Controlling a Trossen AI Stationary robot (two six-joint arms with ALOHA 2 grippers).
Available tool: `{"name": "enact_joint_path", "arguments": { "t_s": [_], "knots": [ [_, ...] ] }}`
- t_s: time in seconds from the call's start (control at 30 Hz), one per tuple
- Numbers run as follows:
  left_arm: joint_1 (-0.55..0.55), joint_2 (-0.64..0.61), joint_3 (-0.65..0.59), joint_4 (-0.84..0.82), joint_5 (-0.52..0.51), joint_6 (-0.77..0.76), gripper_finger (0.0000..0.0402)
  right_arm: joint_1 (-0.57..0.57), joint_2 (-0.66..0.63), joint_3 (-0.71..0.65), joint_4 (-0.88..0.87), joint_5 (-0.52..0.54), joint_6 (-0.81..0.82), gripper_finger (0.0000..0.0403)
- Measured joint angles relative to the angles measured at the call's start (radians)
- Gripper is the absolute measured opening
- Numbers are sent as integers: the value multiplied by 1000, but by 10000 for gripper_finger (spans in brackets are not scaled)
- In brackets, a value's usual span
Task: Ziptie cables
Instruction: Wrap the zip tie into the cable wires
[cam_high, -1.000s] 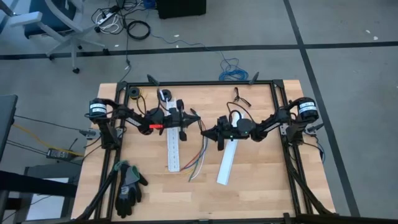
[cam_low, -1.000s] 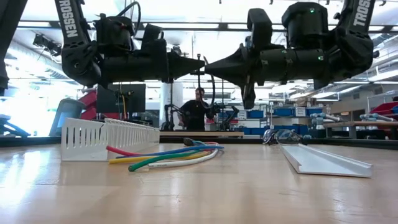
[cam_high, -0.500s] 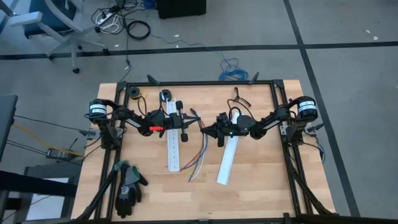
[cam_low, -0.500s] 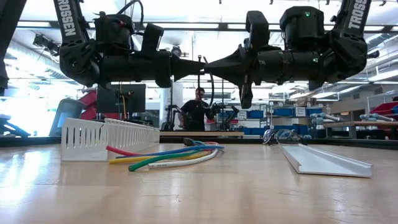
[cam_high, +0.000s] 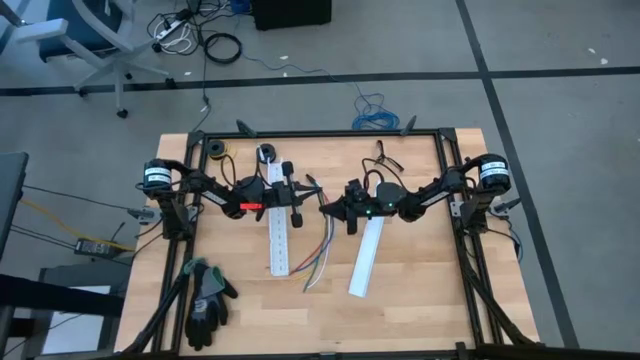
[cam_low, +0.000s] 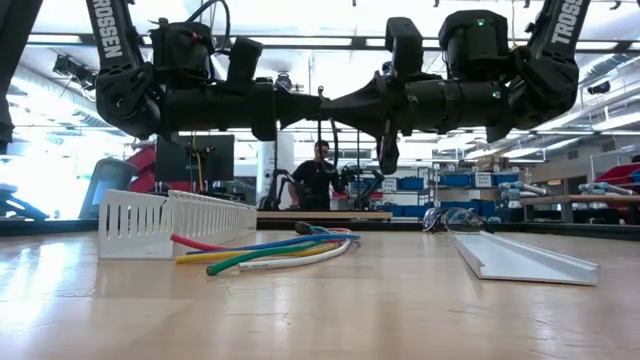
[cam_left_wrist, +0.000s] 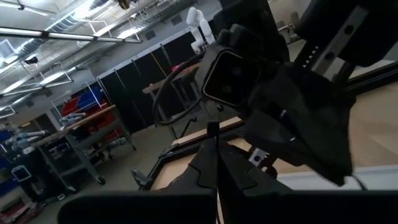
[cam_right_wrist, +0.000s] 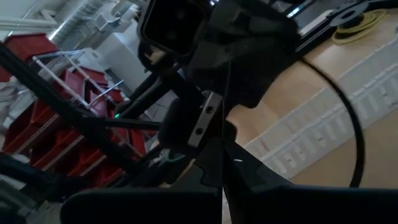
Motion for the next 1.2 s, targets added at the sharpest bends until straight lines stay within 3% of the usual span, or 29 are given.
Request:
{"name": "enact_joint_path", "arguments": {
  "t_s": [1.2],
  "knots": [
    [-5,0,0,0,-24,-3,1,10,0,0,32,32,25,0]
  ]
}}
